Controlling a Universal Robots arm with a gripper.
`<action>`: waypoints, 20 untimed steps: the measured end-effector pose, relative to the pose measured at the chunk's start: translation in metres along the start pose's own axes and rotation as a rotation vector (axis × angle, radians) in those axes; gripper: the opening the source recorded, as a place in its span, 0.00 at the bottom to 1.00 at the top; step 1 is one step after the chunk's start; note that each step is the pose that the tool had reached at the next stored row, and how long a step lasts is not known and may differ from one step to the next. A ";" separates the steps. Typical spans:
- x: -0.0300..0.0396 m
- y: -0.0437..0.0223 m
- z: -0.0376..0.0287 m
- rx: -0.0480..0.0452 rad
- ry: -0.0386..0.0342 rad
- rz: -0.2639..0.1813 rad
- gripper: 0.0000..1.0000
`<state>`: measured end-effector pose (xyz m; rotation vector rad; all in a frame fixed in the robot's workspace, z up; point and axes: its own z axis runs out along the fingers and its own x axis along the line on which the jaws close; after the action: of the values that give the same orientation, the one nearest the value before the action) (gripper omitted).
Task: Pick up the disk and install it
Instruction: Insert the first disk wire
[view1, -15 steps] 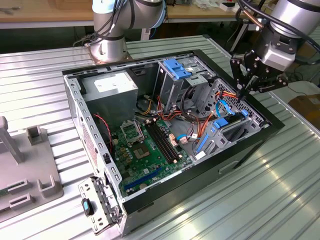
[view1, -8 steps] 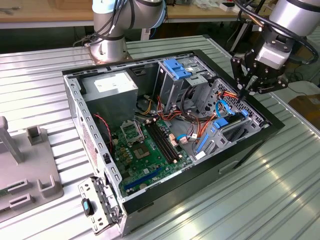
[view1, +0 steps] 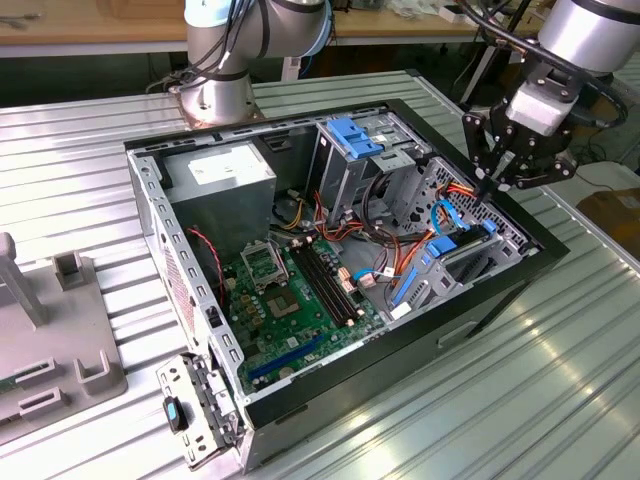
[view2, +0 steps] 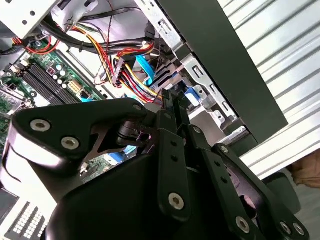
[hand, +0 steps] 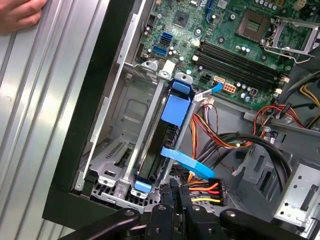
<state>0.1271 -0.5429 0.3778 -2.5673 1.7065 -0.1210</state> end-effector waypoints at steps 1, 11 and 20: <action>0.0000 0.0000 0.0001 -0.0006 0.0017 0.019 0.16; -0.0001 0.0002 0.0018 -0.0104 0.0277 0.306 0.16; -0.0001 0.0002 0.0019 -0.0083 0.0163 0.340 0.16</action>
<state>0.1271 -0.5428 0.3759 -2.2427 2.1201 -0.1184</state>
